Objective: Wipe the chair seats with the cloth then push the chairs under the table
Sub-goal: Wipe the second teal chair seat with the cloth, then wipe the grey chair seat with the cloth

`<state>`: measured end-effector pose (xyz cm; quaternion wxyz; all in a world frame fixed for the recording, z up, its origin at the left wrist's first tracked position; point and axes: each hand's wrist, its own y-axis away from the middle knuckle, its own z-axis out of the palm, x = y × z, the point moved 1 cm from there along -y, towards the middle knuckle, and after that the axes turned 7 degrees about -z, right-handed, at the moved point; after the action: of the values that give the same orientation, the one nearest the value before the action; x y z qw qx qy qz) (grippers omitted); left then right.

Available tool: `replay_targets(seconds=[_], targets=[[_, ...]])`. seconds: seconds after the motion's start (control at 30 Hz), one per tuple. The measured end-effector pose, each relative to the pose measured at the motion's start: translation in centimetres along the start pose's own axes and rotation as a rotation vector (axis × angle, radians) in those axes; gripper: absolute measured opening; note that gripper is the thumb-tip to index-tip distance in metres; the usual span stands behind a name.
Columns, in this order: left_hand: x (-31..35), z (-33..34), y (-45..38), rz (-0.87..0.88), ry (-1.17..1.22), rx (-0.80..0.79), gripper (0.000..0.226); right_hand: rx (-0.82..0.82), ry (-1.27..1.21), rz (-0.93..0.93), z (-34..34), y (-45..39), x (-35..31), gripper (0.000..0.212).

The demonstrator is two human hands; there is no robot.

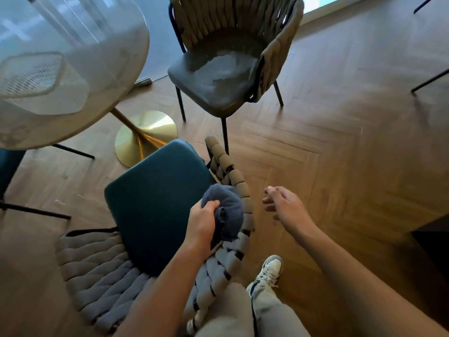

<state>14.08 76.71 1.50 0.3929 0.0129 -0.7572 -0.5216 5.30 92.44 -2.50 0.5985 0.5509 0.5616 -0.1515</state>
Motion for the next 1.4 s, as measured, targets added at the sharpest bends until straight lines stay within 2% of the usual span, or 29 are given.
replay_targets(seconds=[0.17, 0.37, 0.6, 0.7, 0.77, 0.93, 1.03, 1.1, 1.2, 1.33, 1.4], targets=[[3.5, 5.3, -0.9, 0.042, 0.021, -0.006, 0.018, 0.015, 0.038, -0.032, -5.3, -3.1, -1.1, 0.030], [6.9, 9.4, -3.2, -0.002, 0.099, -0.007, 0.018, -0.057, 0.056, -0.052, -9.5, -8.3, -3.1, 0.026], [14.5, 15.4, -8.3, -0.100, 0.311, -0.132, 0.024, 0.010, 0.003, -0.075, -14.9, -19.8, -9.0, 0.028], [18.9, 18.0, -11.0, -0.065, 0.326, -0.122, 0.034, -0.020, 0.026, -0.067, -16.5, -24.6, -12.0, 0.031], [21.9, 19.4, -12.7, -0.039, 0.297, -0.082, 0.040, -0.054, 0.038, -0.080, -16.9, -27.5, -14.0, 0.033], [29.4, 21.3, -16.2, -0.015, 0.191, 0.008, 0.029, -0.113, 0.090, -0.116, -17.2, -34.0, -18.2, 0.033], [33.4, 21.5, -18.6, 0.083, 0.197, 0.046, 0.008, -0.145, 0.115, -0.125, -17.2, -38.5, -20.6, 0.030], [36.2, 21.7, -20.1, 0.132, 0.161, 0.094, 0.017, -0.171, 0.145, -0.142, -17.2, -41.9, -22.0, 0.024], [39.8, 21.9, -22.9, 0.203, 0.031, 0.197, 0.021, -0.202, 0.164, -0.175, -16.8, -46.9, -24.2, 0.024], [43.4, 21.9, -28.1, 0.255, -0.282, 0.301, 0.014, -0.267, 0.183, -0.171, -16.1, -53.8, -27.3, 0.019], [44.7, 21.8, -30.9, 0.249, -0.332, 0.355, 0.015, -0.295, 0.213, -0.167, -15.5, -57.1, -28.4, 0.019]])
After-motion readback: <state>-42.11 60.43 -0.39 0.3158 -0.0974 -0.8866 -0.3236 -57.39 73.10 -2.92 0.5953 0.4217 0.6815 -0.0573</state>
